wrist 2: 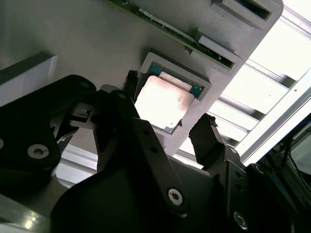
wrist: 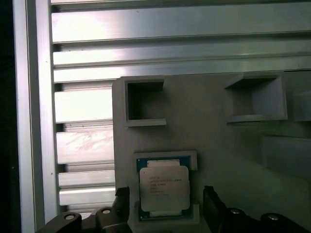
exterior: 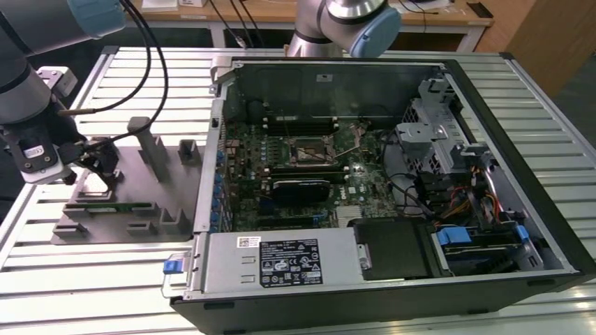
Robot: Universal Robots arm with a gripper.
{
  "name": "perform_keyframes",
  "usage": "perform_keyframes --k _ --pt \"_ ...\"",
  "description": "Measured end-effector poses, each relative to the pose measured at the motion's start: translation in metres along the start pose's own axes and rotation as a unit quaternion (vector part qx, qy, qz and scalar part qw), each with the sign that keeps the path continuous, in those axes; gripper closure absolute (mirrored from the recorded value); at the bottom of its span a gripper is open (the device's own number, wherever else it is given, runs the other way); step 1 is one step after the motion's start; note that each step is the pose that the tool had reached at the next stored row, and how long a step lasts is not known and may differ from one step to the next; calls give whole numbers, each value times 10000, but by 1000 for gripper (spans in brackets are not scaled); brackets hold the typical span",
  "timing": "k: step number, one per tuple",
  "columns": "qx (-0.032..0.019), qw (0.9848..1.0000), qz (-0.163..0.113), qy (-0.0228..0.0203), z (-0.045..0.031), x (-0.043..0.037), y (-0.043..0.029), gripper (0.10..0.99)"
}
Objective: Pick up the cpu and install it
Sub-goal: 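Pick up the cpu and move it towards the insertion slot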
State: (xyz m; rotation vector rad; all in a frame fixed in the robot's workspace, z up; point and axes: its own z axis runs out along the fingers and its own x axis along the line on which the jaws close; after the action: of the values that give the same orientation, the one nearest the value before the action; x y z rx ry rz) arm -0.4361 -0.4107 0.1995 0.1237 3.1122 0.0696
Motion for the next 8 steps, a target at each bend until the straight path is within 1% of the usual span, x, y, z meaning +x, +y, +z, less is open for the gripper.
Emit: perform_keyframes --k 1,3,8 --pt "0 10000 0 0 0 0 0 380" --pt "-2 10000 -22 -1 8 0 0 380" --pt "-11 9994 -350 16 49 1 -2 380"
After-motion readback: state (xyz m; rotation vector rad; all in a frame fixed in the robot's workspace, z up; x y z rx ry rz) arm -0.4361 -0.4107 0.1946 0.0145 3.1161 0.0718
